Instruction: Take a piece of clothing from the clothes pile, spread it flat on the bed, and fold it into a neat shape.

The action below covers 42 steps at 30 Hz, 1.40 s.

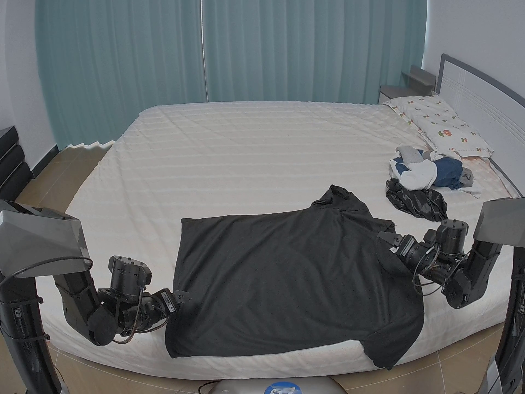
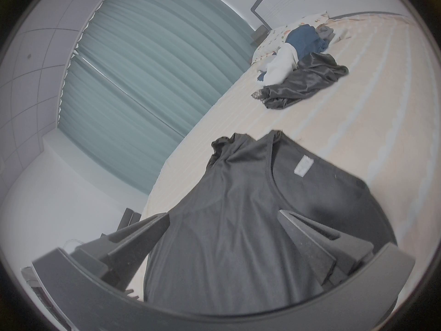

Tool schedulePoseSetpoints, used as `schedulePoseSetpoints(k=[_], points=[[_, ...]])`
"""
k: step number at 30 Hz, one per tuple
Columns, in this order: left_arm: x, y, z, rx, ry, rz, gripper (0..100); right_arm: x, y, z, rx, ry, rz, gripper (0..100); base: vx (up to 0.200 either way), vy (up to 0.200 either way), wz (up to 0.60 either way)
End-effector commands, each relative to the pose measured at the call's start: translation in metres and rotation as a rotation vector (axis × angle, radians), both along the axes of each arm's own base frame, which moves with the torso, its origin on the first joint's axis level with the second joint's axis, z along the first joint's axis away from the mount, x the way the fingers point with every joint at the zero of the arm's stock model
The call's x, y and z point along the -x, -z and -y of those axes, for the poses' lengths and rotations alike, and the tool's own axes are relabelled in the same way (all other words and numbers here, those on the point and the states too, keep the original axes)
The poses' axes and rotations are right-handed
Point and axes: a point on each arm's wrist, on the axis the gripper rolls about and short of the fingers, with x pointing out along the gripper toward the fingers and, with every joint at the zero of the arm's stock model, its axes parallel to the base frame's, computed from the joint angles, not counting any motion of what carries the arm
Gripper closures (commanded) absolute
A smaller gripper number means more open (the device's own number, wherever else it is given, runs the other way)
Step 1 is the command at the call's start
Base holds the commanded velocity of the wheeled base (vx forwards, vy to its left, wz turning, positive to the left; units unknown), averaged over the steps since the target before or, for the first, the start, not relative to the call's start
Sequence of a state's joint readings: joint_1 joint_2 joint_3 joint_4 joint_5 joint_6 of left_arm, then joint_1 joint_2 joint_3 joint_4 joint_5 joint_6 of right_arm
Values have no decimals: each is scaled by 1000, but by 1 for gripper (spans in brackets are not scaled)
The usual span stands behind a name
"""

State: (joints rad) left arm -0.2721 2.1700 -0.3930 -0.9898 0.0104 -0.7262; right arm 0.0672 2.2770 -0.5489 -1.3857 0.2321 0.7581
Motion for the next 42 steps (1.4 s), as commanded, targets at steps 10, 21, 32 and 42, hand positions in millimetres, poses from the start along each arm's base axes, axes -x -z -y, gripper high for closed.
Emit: schedulePoseSetpoints(k=[10, 21, 32, 42], points=[[-18, -17, 0, 97, -73, 113, 0, -69, -17, -25, 22, 62, 99, 0, 0, 0, 0], [-20, -17, -1, 123, -95, 131, 0, -77, 2, -39, 35, 82, 84, 0, 0, 0, 0], [-17, -13, -2, 116, -95, 112, 0, -58, 7, -23, 33, 125, 13, 0, 0, 0, 0], [1, -8, -6, 134, -57, 61, 0, 32, 2, 18, 73, 27, -164, 0, 0, 0, 0]])
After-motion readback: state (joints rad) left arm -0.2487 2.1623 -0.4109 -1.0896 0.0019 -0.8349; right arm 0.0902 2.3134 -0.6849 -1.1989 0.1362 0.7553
